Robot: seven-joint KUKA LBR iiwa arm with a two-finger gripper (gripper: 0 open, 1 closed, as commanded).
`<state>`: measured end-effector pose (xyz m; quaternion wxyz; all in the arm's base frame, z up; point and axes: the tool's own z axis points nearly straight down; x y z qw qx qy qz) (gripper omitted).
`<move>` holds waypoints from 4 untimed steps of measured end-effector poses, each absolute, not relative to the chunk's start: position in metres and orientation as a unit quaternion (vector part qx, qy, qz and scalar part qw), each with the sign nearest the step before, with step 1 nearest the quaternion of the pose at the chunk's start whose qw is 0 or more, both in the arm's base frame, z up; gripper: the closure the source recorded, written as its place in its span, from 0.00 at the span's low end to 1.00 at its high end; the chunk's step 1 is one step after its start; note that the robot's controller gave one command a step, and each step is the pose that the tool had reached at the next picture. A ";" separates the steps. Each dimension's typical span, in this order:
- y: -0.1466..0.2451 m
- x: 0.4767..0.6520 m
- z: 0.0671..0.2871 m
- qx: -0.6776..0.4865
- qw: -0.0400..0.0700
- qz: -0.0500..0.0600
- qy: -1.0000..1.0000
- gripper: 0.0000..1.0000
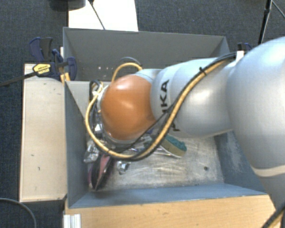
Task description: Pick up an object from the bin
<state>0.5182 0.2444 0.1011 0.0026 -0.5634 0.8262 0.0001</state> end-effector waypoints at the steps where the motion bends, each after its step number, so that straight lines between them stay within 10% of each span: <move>1: 0.250 0.515 0.072 -0.735 0.002 -0.001 0.678 0.00; 2: 0.250 0.515 0.072 -0.732 0.001 0.001 0.681 0.00; 3: 0.251 0.514 0.072 -0.731 0.000 0.001 0.683 1.00; 4: 0.252 0.514 0.075 -0.727 -0.001 0.001 0.686 1.00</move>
Offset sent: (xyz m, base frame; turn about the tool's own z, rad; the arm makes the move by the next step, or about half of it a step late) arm -0.0054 0.0058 -0.0311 -0.4585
